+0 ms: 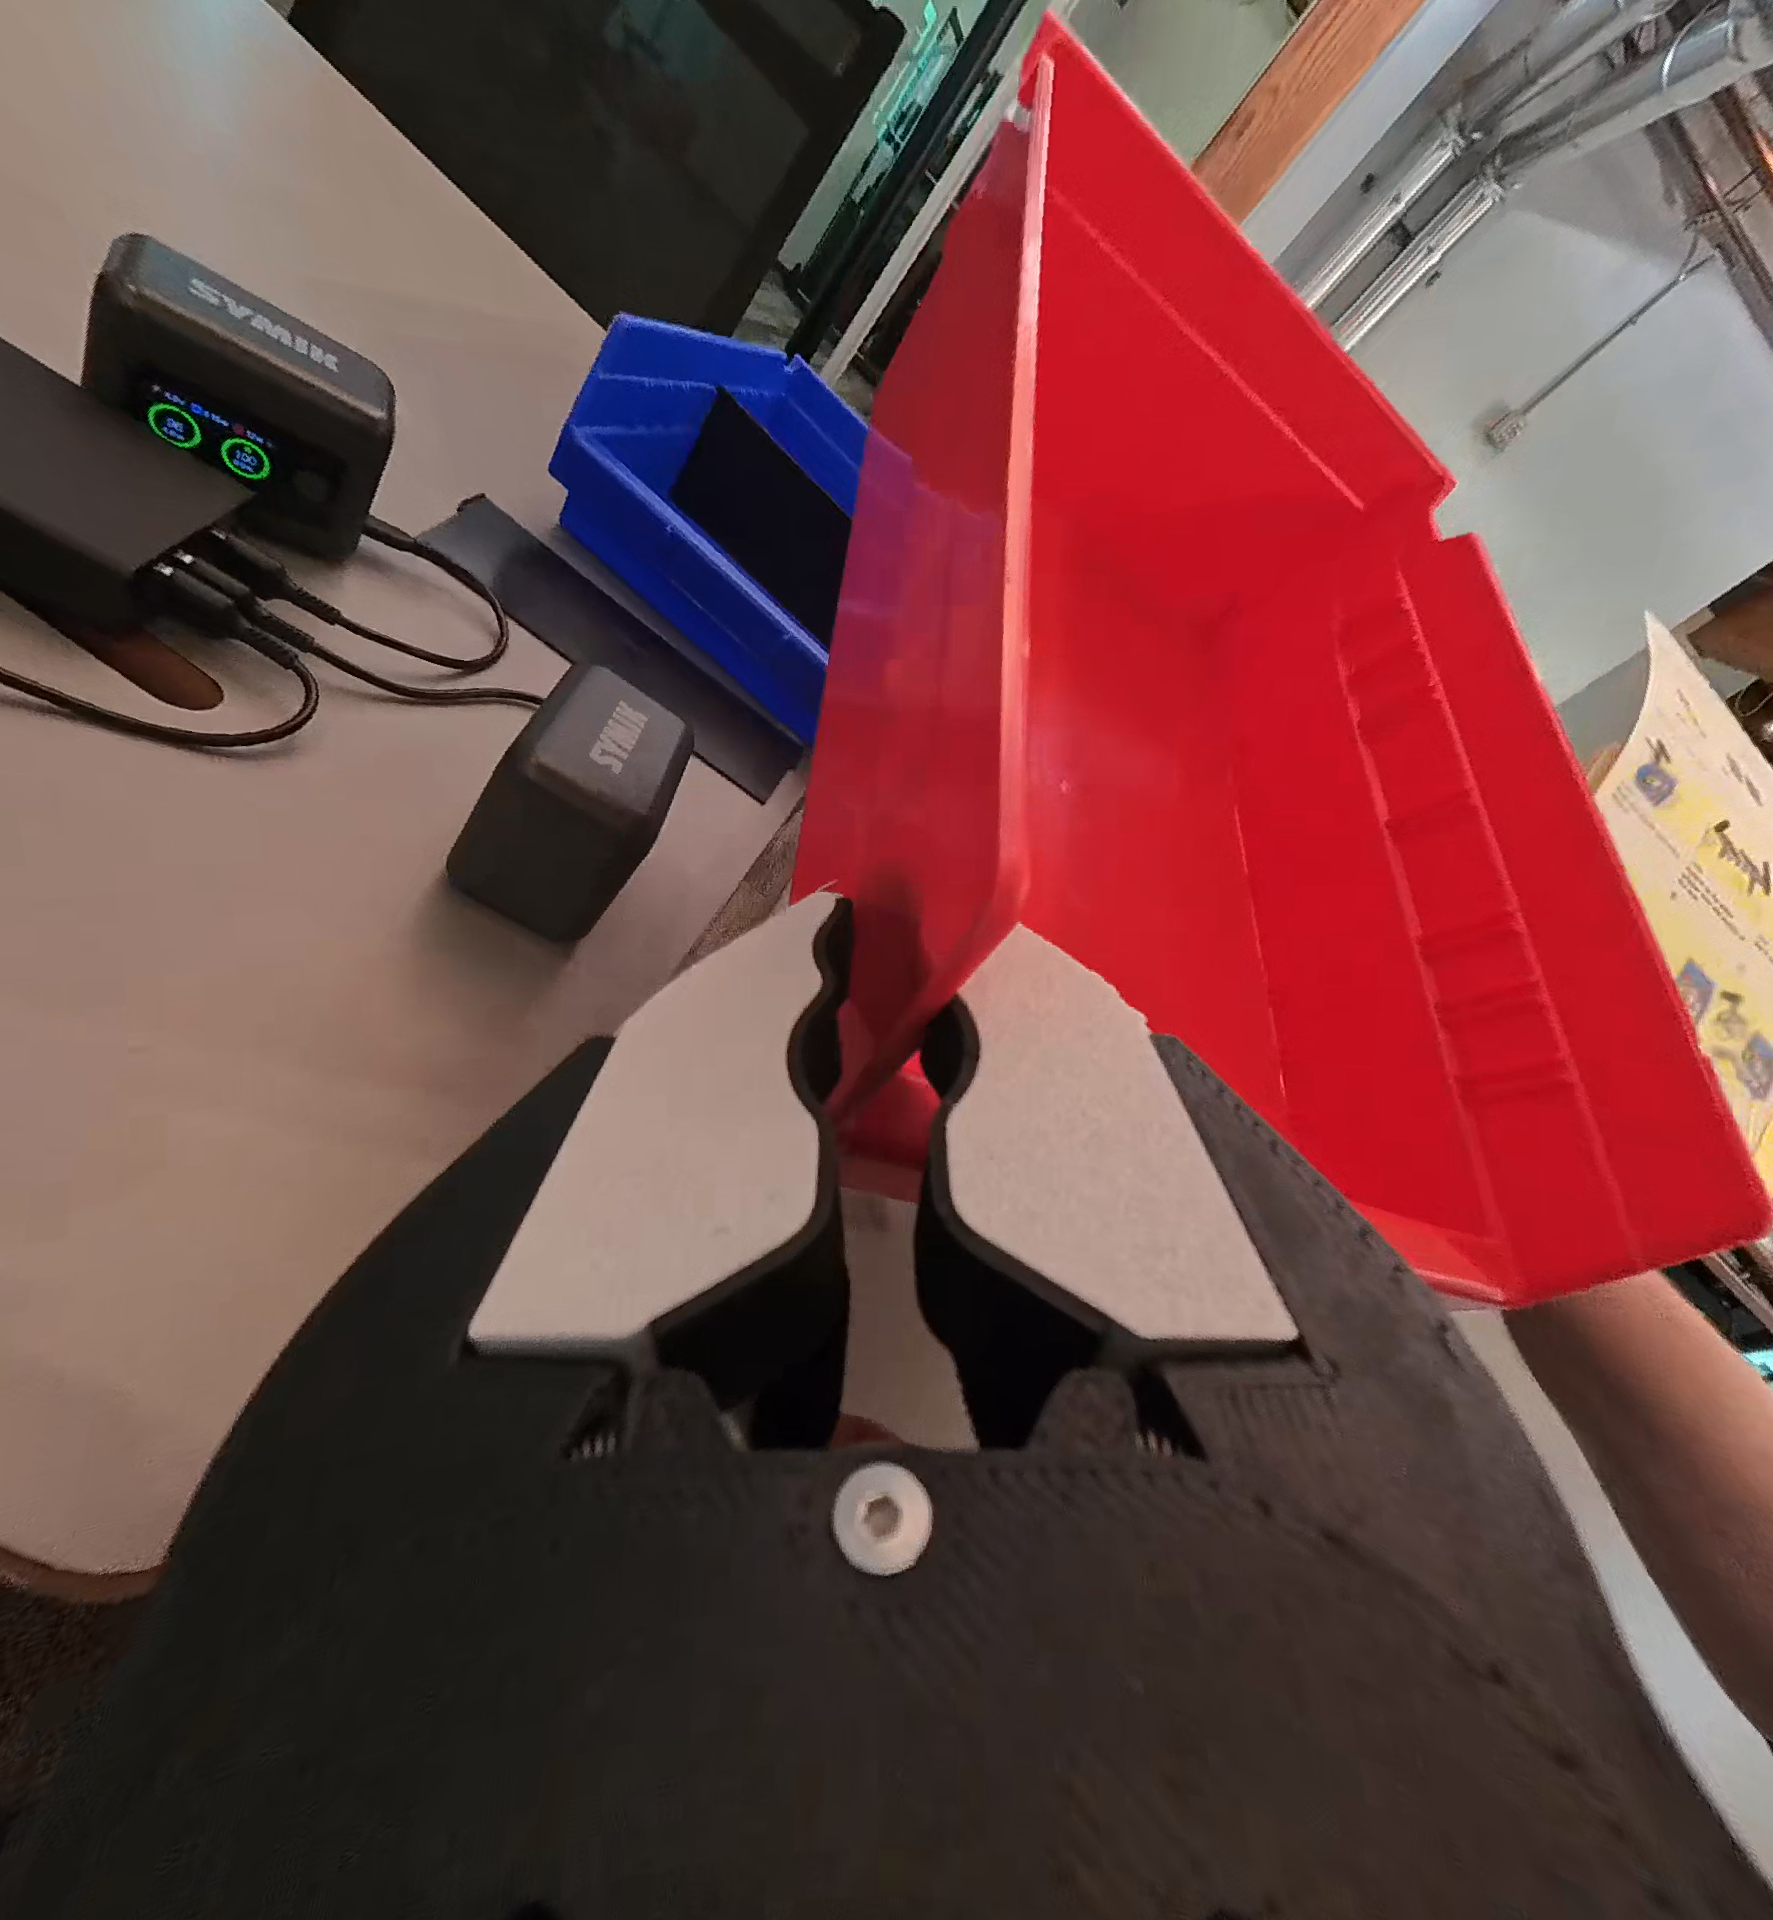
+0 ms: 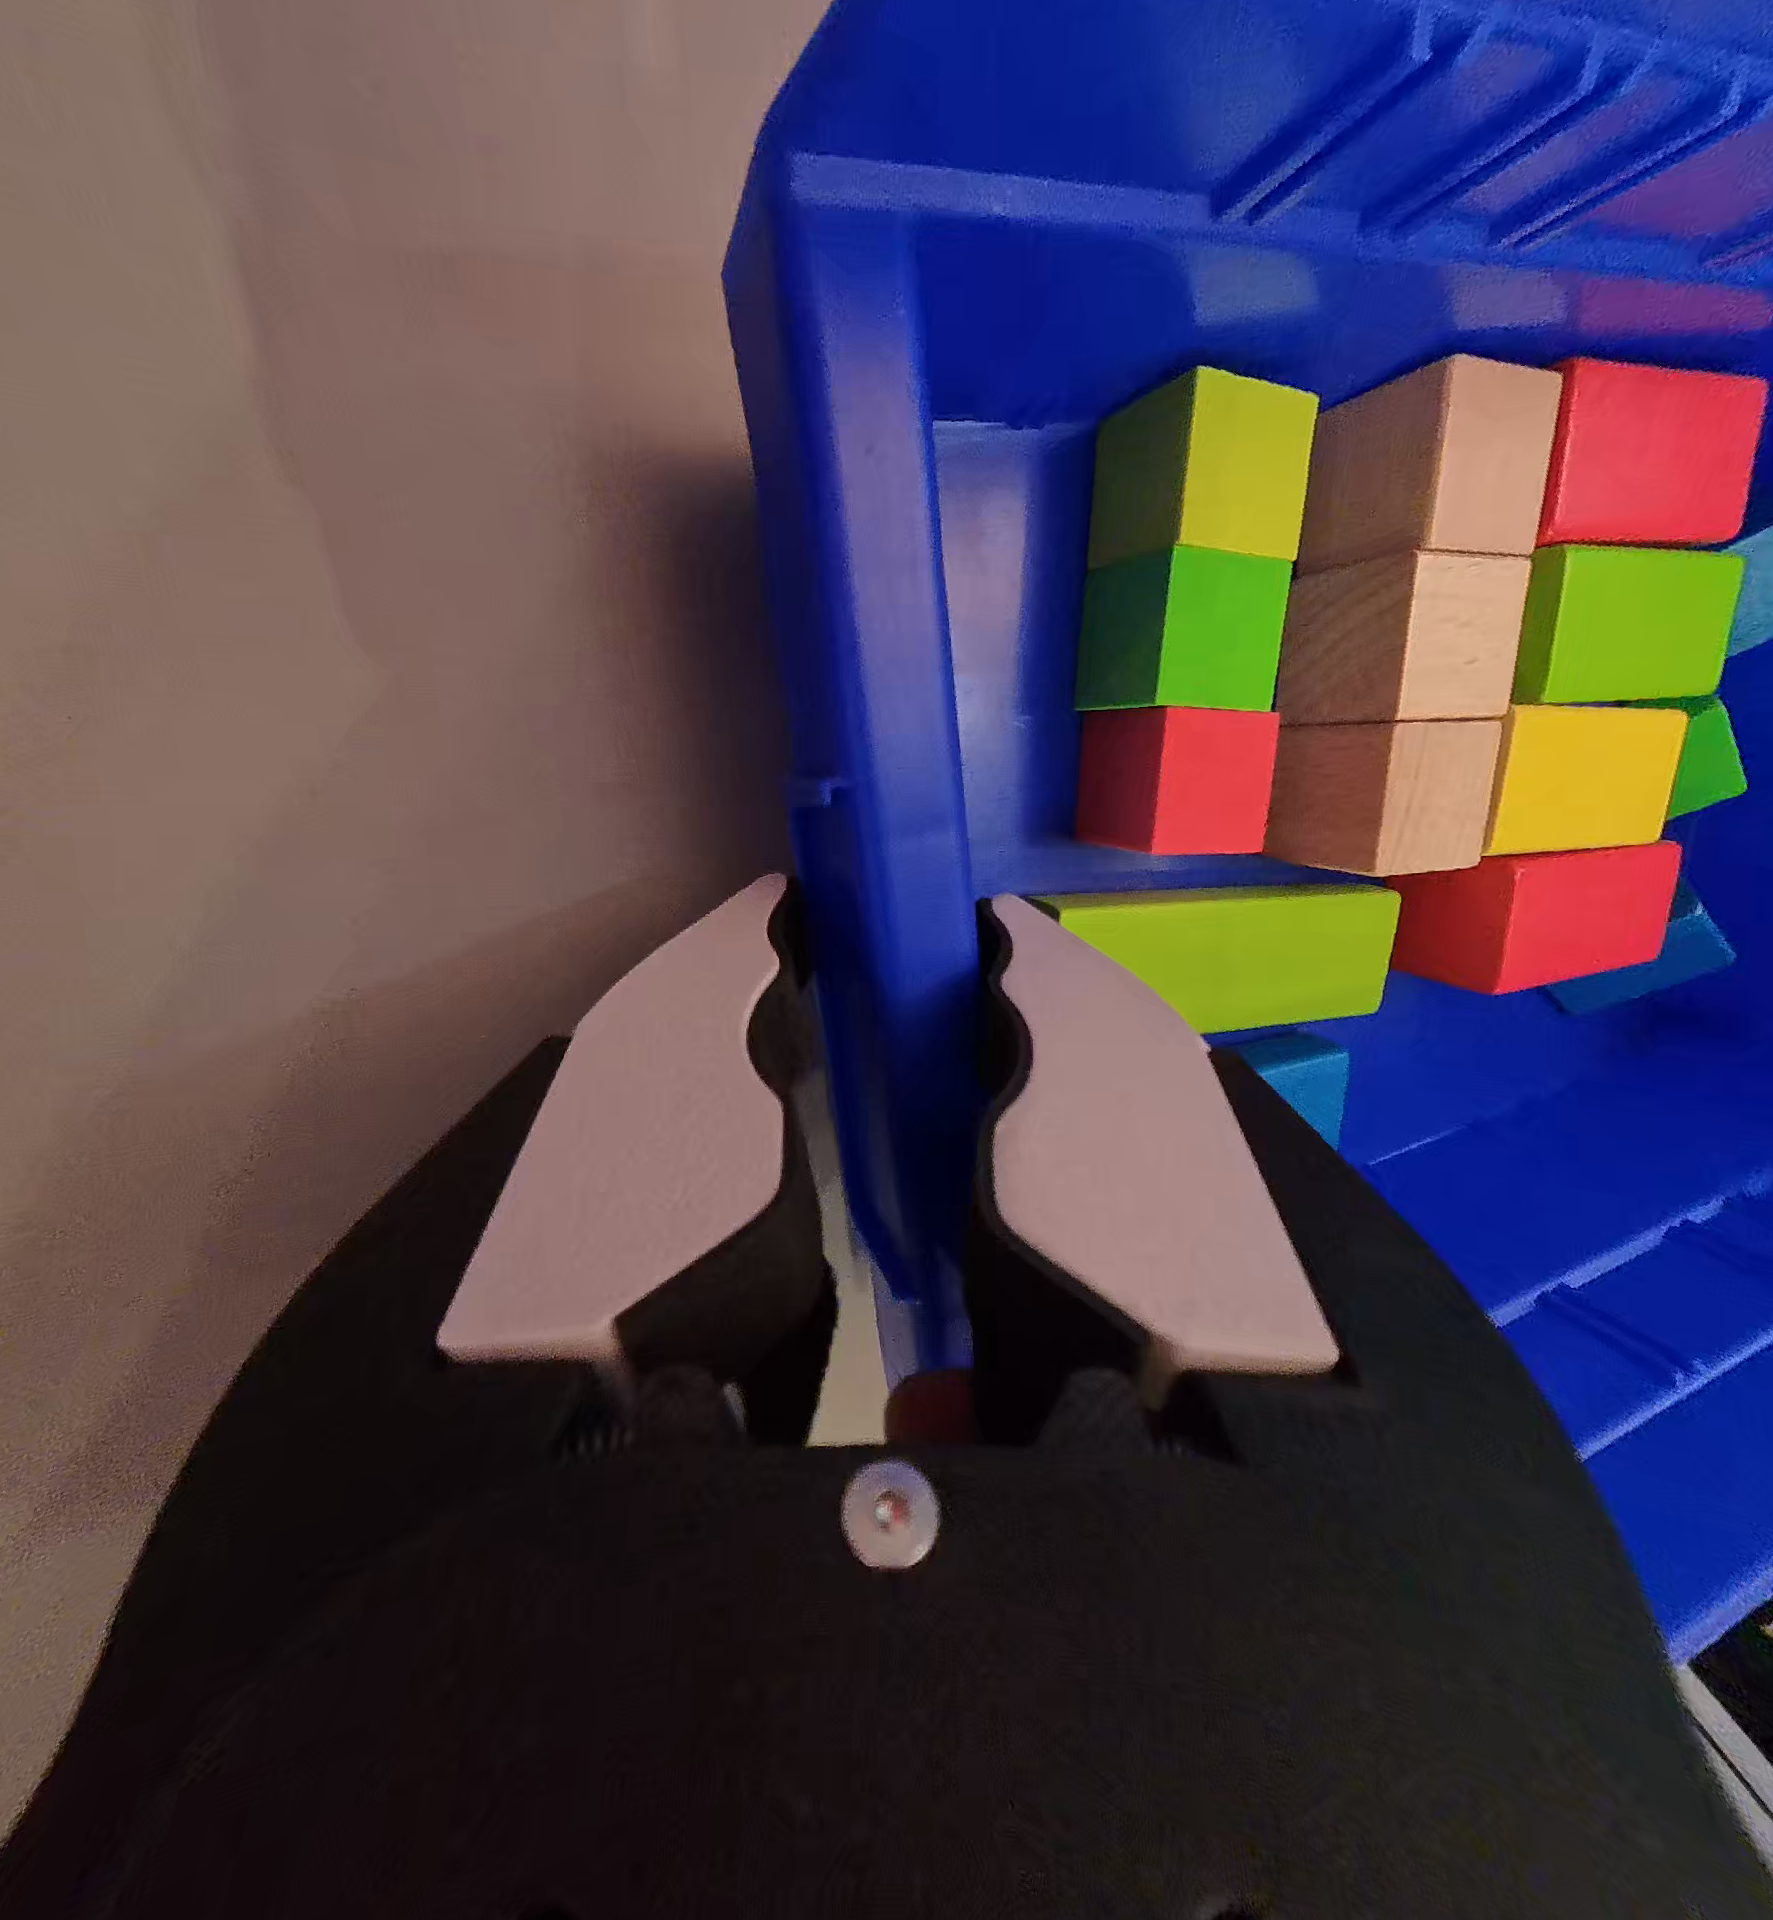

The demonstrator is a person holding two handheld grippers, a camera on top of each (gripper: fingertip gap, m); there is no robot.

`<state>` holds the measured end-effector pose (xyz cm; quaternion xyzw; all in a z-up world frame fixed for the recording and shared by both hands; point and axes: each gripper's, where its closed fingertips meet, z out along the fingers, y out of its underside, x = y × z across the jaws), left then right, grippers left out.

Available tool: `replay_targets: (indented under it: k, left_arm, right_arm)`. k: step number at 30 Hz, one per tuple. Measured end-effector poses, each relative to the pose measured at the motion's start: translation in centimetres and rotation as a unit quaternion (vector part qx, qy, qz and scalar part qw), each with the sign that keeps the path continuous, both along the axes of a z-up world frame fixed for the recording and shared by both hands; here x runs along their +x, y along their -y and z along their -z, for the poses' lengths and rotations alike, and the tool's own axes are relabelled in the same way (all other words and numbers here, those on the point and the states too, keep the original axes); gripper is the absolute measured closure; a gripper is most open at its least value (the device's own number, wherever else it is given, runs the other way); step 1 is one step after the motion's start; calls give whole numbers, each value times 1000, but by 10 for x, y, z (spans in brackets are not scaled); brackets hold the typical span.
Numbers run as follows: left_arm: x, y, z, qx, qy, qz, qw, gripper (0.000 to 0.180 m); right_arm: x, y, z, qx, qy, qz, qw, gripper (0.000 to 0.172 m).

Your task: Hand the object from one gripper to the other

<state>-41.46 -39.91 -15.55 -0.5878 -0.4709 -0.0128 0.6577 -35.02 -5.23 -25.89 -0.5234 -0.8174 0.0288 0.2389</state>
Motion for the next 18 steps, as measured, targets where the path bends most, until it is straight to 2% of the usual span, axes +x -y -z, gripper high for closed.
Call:
replay_targets:
  k: [1,2,3,5,9,12,15,18]
  left_arm:
    - [2,-3,0,-1,2,5,1000,170]
    - [4,-6,0,-2,0,10,1000,170]
    - [6,-10,-2,-2,-2,15,1000,170]
    - [13,-16,-10,1,-10,31,999,169]
    - [38,-39,-44,12,-48,89,995,169]
    - [73,-74,-77,21,-82,164,983,170]
    - [124,-126,-100,25,-102,263,959,170]
    - [186,-191,-110,22,-102,357,928,170]
  right_arm:
    - [-2,0,-4,-2,-10,2,1000,136]
    - [-2,1,-12,-2,-30,1,1000,111]
    - [2,3,-24,-9,-53,-5,999,97]
    - [24,8,-50,-48,-86,-8,995,88]
    - [108,8,-111,-132,-145,-2,981,90]
    - [194,-5,-149,-173,-199,10,965,102]
    - [288,-35,-167,-176,-240,62,953,104]
    - [381,-71,-173,-171,-282,148,932,101]
